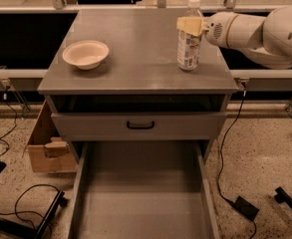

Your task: Pick blue plastic bottle from middle drawer and place on counter

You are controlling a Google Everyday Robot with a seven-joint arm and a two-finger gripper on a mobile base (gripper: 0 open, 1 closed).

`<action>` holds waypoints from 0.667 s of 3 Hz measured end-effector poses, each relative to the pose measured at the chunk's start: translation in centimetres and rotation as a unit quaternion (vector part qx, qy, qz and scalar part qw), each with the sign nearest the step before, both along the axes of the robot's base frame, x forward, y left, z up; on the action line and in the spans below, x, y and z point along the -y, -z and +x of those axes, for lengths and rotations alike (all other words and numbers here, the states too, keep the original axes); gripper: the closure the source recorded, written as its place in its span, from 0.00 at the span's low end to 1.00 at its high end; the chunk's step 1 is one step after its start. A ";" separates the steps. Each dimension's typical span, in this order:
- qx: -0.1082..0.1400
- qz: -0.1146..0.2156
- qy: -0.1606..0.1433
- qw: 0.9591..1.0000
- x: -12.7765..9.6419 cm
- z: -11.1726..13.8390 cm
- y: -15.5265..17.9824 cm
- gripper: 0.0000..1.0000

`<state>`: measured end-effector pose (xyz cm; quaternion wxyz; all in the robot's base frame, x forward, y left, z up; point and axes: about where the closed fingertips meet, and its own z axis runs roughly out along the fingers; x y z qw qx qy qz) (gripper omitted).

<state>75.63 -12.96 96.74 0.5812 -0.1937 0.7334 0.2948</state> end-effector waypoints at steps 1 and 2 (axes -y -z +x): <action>0.000 0.017 0.002 1.000 0.8 -0.2 2.7 1.00; 0.000 0.017 0.002 1.000 0.8 -0.2 1.8 0.82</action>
Offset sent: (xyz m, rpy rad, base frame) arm -0.0017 -0.0076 -0.0280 0.0332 -0.0002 -0.0033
